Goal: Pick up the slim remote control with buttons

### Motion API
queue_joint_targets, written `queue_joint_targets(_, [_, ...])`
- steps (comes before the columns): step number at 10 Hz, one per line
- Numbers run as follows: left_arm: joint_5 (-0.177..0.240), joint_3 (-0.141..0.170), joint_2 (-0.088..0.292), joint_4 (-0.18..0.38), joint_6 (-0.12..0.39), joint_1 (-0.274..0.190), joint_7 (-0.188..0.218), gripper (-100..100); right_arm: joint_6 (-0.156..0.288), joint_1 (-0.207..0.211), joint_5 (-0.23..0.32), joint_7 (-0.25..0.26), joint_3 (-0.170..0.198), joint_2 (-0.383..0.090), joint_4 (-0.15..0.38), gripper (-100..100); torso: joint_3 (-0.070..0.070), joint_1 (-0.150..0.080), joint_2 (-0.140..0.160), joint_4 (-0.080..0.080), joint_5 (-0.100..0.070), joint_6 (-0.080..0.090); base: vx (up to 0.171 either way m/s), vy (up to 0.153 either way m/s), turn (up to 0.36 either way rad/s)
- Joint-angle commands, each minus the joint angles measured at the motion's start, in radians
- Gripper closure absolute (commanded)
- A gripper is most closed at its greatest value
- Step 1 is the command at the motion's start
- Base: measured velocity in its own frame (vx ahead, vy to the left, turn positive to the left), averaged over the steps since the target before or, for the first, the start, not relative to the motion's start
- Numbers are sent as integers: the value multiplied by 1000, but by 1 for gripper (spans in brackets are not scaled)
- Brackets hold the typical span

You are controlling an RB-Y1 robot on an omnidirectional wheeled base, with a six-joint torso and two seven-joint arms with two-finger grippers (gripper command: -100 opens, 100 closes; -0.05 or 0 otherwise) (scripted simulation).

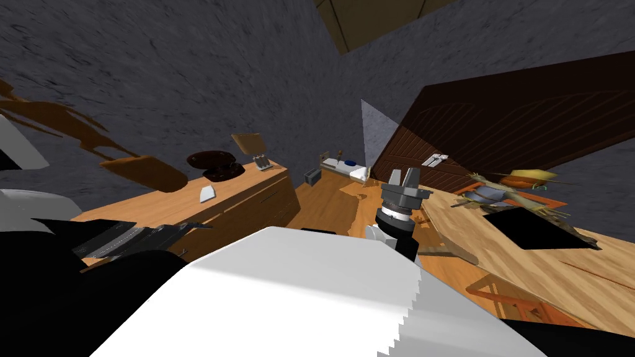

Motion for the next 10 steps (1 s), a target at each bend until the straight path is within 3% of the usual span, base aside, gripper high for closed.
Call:
queue_joint_targets(1, [28, -24, 50, 46, -5, 34, 2, -100, 0, 0, 0, 0, 0, 0, 0, 0, 0, 0, 0, 0, 0, 0, 98, 155, -262])
queue_joint_targets(3, [61, -33, 115, 100, -4, 81, 4, -100, 0, 0, 0, 0, 0, 0, 0, 0, -3, 10, -6, -1, 2, 0, 122, 238, -243])
queue_joint_targets(4, [61, -33, 115, 100, -4, 81, 4, -100, 0, 0, 0, 0, 0, 0, 0, 0, -4, 12, -6, -2, 3, 0, 74, 207, -90])
queue_joint_targets(7, [103, -21, 151, 150, 5, 140, -1, -100, 0, 0, 0, 0, 0, 0, 0, 0, -3, 11, -5, -1, 3, -1, 100, 223, -144])
queue_joint_targets(10, [122, -5, 151, 164, 13, 170, -6, -100, 0, 0, 0, 0, 0, 0, 0, 0, -2, 10, -4, -1, 3, -1, 69, 218, -75])
